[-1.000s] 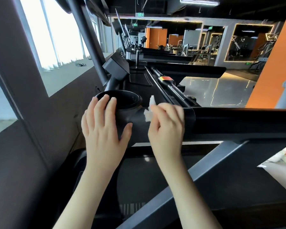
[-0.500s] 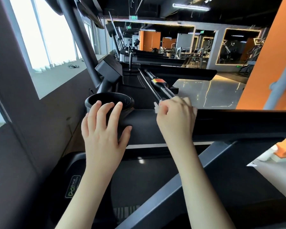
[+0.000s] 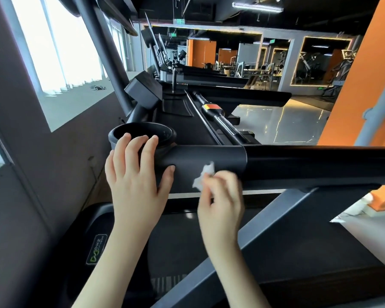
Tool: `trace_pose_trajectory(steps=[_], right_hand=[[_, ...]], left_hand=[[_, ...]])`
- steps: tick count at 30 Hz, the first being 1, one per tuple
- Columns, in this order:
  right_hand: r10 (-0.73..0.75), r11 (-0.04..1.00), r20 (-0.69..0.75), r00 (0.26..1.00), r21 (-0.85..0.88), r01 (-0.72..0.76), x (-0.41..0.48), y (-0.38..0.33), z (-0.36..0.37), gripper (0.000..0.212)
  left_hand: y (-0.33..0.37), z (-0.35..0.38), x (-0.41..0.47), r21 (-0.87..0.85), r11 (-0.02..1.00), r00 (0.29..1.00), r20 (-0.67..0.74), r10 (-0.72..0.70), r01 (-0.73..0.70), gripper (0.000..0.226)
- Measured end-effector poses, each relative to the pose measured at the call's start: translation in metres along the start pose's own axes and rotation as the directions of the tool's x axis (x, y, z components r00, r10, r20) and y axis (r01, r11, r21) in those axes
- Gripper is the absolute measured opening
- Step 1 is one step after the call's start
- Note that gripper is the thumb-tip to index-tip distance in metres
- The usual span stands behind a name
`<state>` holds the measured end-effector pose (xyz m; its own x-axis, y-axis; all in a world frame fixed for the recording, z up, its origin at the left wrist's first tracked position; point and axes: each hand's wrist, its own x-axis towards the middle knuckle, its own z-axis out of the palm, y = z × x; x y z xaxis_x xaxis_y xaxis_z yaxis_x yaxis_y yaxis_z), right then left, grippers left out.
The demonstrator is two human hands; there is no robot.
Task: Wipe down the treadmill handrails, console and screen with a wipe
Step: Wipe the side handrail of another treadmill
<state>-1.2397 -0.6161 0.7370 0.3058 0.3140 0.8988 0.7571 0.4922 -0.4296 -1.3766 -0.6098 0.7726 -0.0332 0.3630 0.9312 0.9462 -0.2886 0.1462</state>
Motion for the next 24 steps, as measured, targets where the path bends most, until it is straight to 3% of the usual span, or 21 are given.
trace_pose_trajectory(steps=[4, 7, 10, 14, 19, 24], right_hand=[[-0.075, 0.997, 0.012, 0.997, 0.033, 0.074, -0.001, 0.011, 0.002, 0.016], [-0.004, 1.0, -0.075, 0.997, 0.015, 0.005, 0.001, 0.023, -0.001, 0.016], [0.036, 0.999, -0.069, 0.997, 0.007, -0.036, -0.022, 0.023, 0.003, 0.011], [-0.078, 0.995, -0.04, 0.996, 0.061, 0.08, -0.017, 0.022, 0.005, 0.011], [0.034, 0.999, -0.177, 0.984, 0.035, -0.029, -0.011, 0.038, 0.001, 0.014], [-0.076, 0.992, -0.086, 0.993, 0.093, 0.084, -0.018, 0.019, 0.009, 0.016]], left_hand=[[0.0, -0.001, 0.001, 0.01, 1.0, 1.0, 0.01, 0.003, -0.003, 0.05], [0.001, -0.002, 0.001, 0.014, 1.0, 1.0, 0.011, -0.001, 0.001, 0.05], [0.003, -0.002, 0.0, 0.011, 1.0, 1.0, 0.01, -0.01, 0.01, 0.051], [0.003, -0.002, 0.0, 0.017, 1.0, 1.0, 0.008, -0.01, 0.01, 0.051], [0.005, -0.003, 0.0, 0.02, 1.0, 1.0, 0.015, -0.019, 0.019, 0.051], [0.012, -0.005, 0.003, 0.1, 0.993, 0.997, 0.051, 0.052, -0.057, 0.05]])
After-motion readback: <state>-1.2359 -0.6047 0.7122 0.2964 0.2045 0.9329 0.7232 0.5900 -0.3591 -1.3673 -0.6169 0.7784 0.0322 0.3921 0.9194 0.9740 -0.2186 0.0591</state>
